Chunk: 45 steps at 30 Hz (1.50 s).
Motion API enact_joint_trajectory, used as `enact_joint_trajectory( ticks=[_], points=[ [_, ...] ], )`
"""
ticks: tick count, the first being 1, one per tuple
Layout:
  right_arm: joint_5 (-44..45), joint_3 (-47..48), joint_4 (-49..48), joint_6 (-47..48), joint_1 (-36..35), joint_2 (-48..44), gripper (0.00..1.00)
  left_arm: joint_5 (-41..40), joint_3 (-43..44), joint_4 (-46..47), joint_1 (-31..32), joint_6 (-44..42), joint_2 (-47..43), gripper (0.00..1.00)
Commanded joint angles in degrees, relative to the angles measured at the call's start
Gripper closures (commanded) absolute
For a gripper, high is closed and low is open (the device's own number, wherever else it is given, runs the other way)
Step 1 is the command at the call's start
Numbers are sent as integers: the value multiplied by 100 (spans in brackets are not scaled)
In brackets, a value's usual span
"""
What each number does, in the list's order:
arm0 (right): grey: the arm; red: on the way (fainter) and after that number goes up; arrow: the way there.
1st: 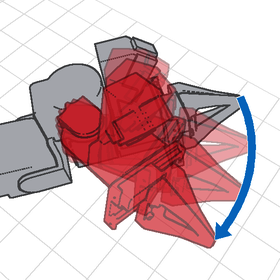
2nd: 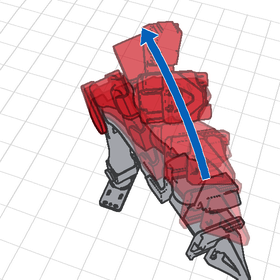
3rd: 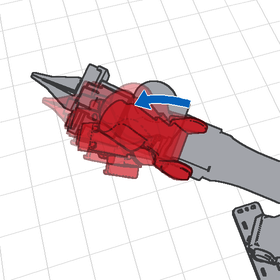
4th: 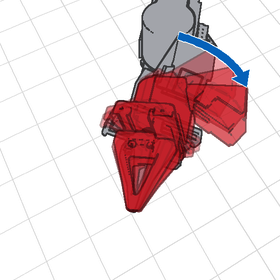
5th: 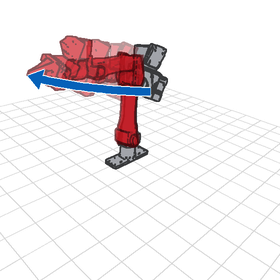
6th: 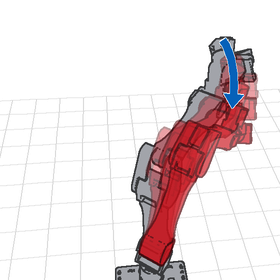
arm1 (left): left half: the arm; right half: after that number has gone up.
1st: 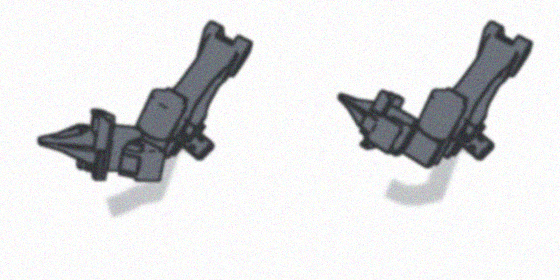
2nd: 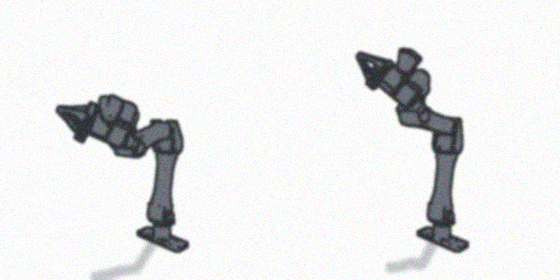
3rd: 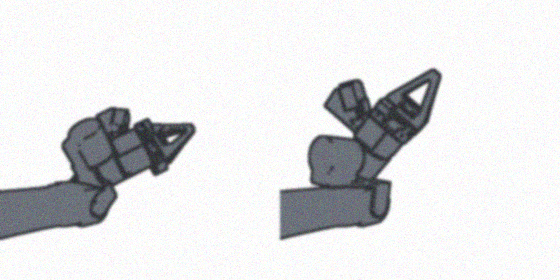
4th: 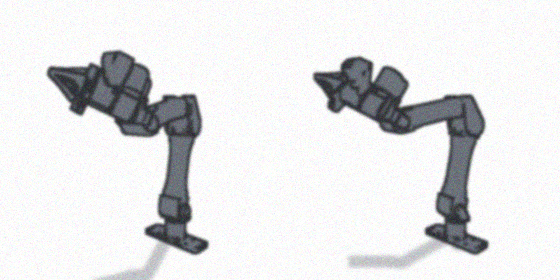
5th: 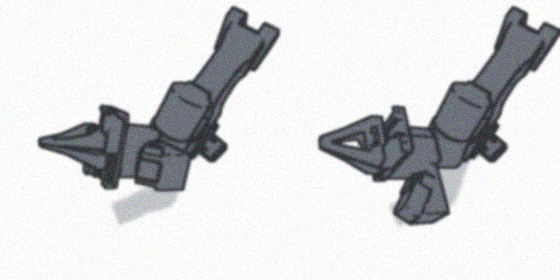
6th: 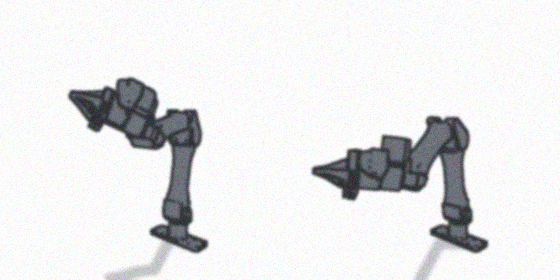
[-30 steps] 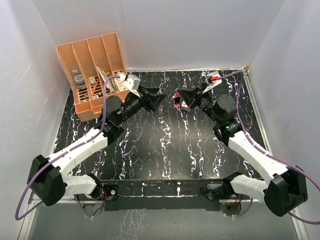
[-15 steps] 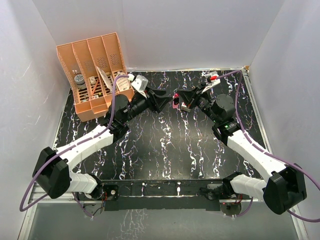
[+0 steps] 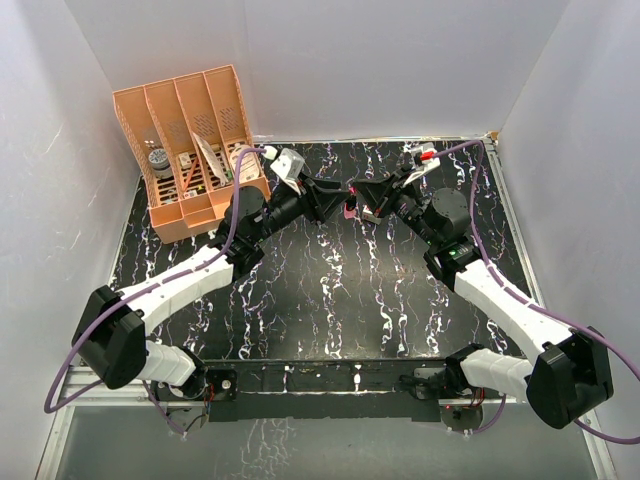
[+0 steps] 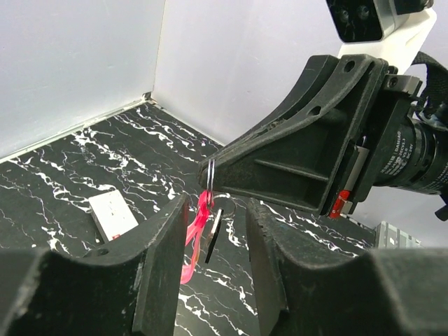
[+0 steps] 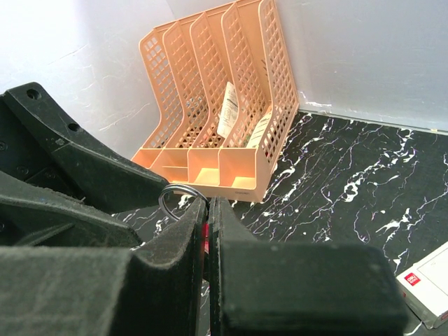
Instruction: Put the keys on the keyring
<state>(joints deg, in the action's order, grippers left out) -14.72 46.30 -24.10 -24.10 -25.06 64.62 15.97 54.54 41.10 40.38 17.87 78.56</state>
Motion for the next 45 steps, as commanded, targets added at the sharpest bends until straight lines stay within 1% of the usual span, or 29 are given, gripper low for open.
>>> enact_joint_trajectory(
  ticks=[1, 7, 11, 14, 30, 38, 45],
  points=[
    [-86, 278, -373, -49, 2, -76, 100, 93, 281, 344, 40, -29, -43, 64],
    [-108, 280, -377, -49, 6, -106, 100, 142, 374, 374, 56, 24, 181, 69],
    [-112, 275, -380, -51, 1, -127, 100, 158, 395, 372, 75, 24, 220, 74],
    [-117, 282, -384, -47, 1, -138, 100, 144, 382, 387, 79, 28, 229, 75],
    [-171, 266, -396, -43, 1, -152, 100, 189, 382, 552, 93, 85, 282, 95],
    [-228, 274, -396, -42, 1, -143, 100, 196, 385, 616, 94, 145, 315, 100],
    [-229, 281, -375, -16, 3, -146, 100, 197, 391, 641, 100, 155, 313, 100]
  ],
)
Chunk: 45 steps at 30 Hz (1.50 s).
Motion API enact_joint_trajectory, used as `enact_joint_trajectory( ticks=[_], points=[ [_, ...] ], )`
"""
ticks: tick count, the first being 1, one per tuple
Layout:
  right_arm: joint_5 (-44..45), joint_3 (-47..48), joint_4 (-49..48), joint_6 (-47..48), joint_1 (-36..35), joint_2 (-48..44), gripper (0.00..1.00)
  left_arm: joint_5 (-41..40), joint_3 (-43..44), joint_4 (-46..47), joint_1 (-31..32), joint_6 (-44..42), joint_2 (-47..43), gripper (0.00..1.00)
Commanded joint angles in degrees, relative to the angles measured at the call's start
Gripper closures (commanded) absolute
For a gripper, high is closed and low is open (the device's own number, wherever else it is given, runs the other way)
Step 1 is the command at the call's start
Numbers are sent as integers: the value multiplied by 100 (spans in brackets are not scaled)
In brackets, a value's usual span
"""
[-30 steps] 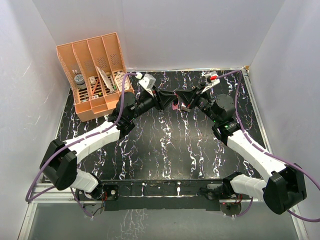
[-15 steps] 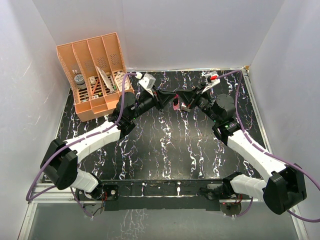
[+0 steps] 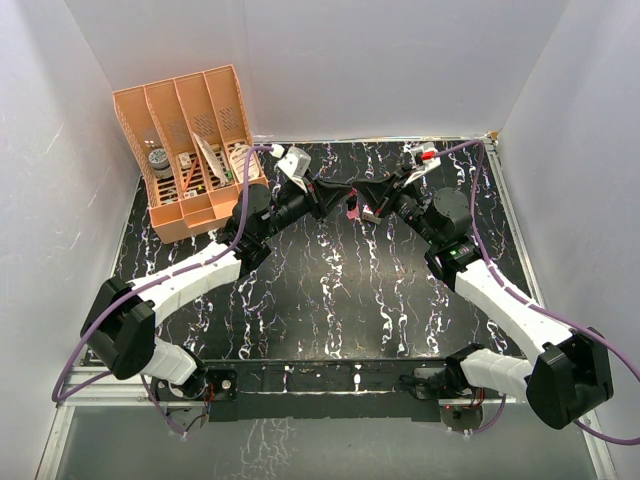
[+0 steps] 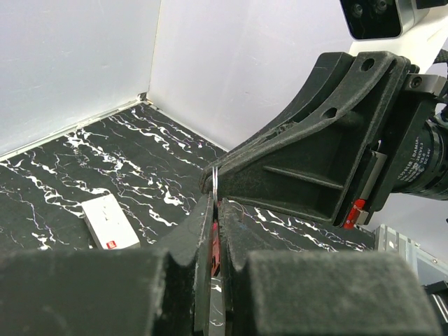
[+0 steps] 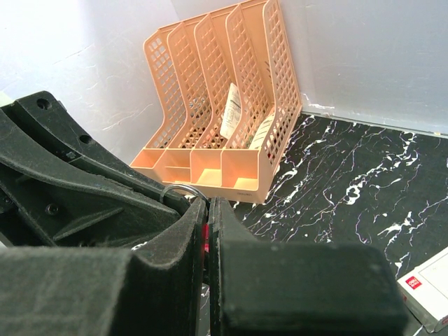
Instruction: Put the keys on the keyring
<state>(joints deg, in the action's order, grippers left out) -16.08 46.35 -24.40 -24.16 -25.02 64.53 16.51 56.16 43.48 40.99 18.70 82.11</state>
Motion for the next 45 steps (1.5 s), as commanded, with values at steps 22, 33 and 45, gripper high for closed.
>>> enact_joint_trajectory(
  ticks=[22, 33, 45],
  points=[
    [592, 350, 544, 896, 1, -1010, 67, -275, 402, -464, 38, -26, -266, 100],
    [-155, 795, 1207, 989, -3, -517, 73, -836, 1166, -1691, 40, 215, -87, 100],
    [-188, 879, 1078, 591, -3, -276, 74, -931, 1440, -2180, 38, 345, 42, 100]
  ],
)
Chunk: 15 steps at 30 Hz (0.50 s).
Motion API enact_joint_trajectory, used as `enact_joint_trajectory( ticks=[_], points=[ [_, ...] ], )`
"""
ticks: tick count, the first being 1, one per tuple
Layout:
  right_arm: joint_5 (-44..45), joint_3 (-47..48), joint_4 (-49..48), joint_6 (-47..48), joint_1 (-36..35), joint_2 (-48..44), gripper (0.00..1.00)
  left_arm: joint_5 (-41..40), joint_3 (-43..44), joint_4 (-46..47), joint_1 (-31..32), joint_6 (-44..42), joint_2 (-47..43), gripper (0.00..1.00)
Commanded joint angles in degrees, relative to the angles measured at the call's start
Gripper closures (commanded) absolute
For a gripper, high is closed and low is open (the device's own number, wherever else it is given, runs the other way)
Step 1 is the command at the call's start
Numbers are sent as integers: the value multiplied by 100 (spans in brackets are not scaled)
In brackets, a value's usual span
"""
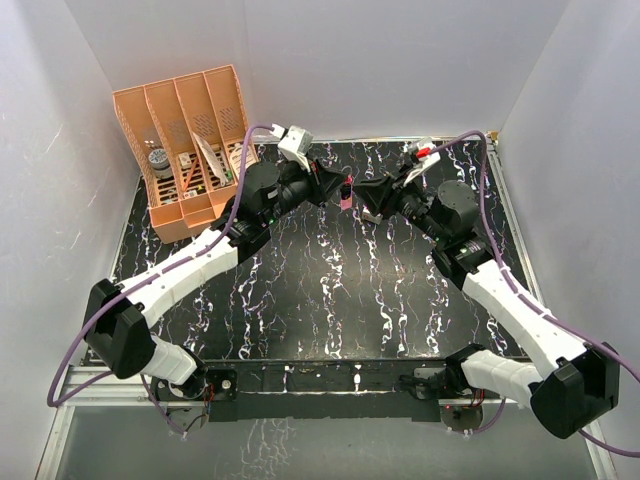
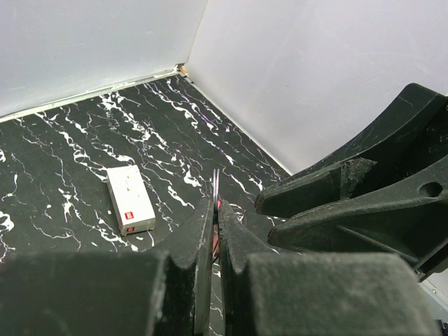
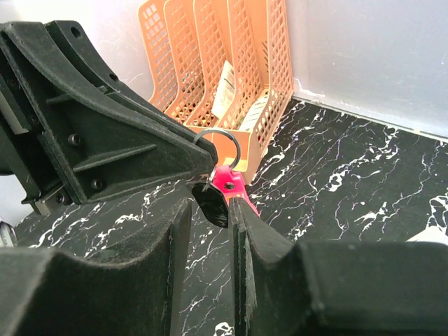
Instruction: Put the keys on the keyring
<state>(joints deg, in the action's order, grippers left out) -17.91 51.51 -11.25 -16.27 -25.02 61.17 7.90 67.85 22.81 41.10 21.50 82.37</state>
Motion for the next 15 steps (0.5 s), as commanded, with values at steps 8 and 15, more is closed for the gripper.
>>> enact_joint_trajectory(
  ticks=[8, 15],
  points=[
    [-48, 395, -325, -476, -1, 214, 77, -74, 290, -160, 24, 76, 58, 100],
    [-85, 413, -377, -558, -3, 283, 78, -31, 346, -174, 29, 74, 99, 100]
  ],
)
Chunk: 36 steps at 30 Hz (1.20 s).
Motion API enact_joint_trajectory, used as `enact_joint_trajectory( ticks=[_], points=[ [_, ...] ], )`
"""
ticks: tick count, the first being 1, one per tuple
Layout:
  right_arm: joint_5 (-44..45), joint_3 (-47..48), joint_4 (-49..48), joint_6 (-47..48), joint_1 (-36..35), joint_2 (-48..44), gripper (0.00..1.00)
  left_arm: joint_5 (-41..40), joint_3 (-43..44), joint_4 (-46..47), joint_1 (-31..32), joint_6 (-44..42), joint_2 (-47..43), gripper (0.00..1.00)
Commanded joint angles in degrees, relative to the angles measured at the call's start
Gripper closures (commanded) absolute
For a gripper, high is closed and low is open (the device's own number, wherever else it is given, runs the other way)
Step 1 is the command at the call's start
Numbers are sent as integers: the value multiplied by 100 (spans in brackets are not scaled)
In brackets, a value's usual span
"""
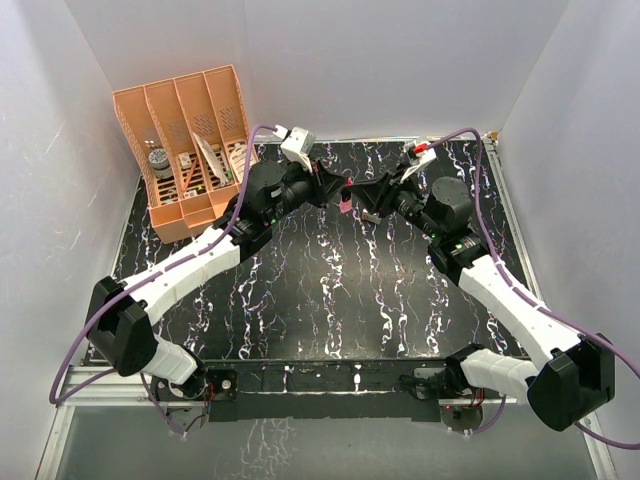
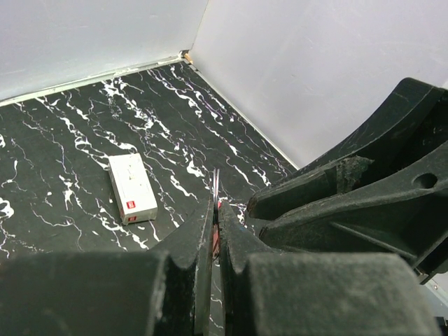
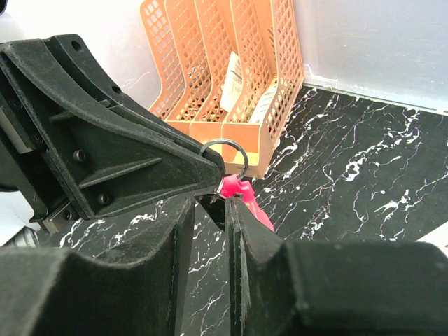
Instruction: Put the keys on the keyring
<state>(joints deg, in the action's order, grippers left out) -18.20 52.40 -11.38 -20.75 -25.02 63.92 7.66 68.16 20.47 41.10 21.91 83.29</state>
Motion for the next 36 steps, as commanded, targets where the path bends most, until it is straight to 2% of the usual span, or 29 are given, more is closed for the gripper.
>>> enact_joint_trajectory(
  ticks=[1, 21, 24, 30, 36],
  points=[
    [-53, 318, -358, -113, -3, 24, 78, -2, 311, 54, 29, 37, 13, 100],
    [-13, 332, -397, -131, -3, 125, 82, 69, 303, 55, 81, 76, 32, 100],
    [-11, 332, -393, -131, -2, 134, 84, 69, 303, 45, 90, 81, 30, 100],
    [74, 329, -359, -69, -3, 138, 94, 91, 338, -22, 100, 76, 29, 100],
    [286, 306, -207, 179, -1, 60, 98, 78, 414, -270, 106, 27, 4, 100]
  ],
)
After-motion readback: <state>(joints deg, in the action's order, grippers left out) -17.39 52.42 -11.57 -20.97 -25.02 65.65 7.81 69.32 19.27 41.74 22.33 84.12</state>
